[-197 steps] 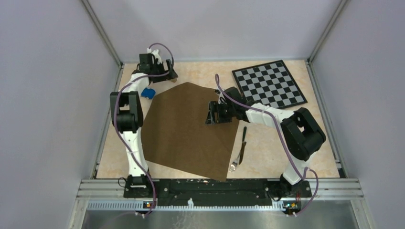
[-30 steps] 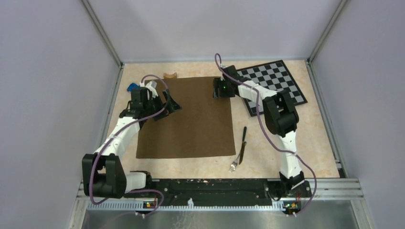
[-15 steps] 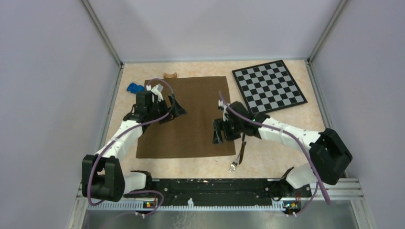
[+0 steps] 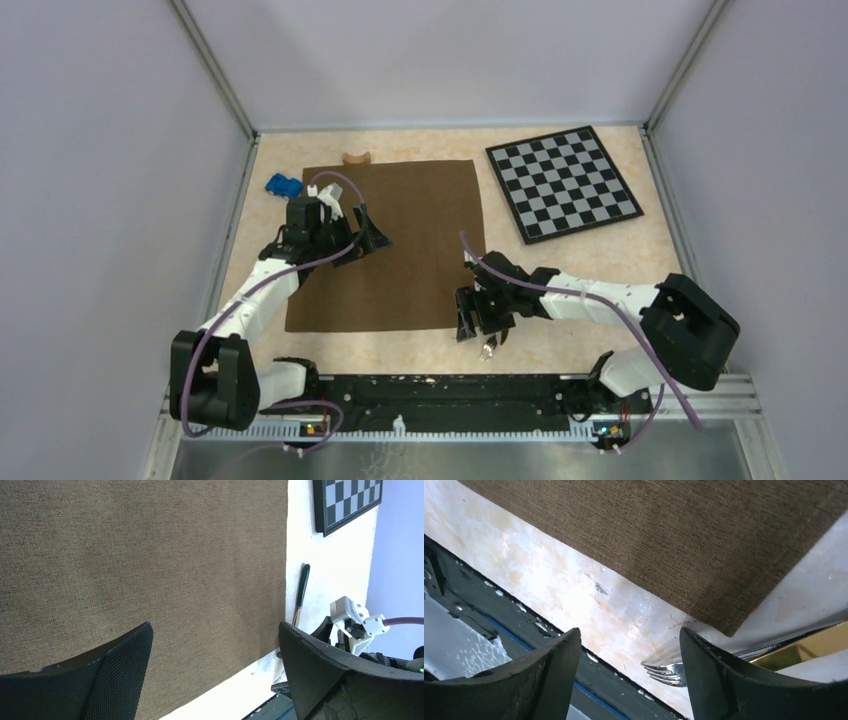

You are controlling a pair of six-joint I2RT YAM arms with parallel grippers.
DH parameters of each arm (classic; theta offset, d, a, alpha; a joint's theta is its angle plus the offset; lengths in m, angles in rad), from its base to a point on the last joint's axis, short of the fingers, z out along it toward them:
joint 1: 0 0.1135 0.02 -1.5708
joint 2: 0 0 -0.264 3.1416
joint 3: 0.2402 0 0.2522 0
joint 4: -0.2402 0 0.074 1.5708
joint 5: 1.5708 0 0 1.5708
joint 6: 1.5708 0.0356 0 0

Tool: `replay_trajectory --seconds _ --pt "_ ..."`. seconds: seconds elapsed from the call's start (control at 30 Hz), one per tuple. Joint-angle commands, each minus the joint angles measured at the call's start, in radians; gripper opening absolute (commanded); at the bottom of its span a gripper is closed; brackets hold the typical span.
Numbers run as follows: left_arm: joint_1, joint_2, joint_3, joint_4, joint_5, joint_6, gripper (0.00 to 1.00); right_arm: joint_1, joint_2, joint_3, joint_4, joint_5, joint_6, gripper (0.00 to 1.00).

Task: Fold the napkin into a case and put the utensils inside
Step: Pick up the flattened napkin from the center of the board.

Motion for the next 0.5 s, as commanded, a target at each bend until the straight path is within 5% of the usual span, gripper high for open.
replay_trajectory --seconds 0.0,0.33,0.47 --pt "-0.003 -0.048 -0.006 0.025 -0.007 0.014 0.99 -0.033 -0.076 -0.078 -0.034 0.076 0.077 0.71" --pt "-0.004 -0.049 0.012 0.021 0.012 0.011 0.99 -0.276 -0.234 -0.189 -0.187 0.276 0.167 0.67" --pt "-0.004 -0.065 0.011 0.012 0.002 0.009 0.99 -0.364 -0.266 -0.201 -0.126 0.275 0.106 0.66"
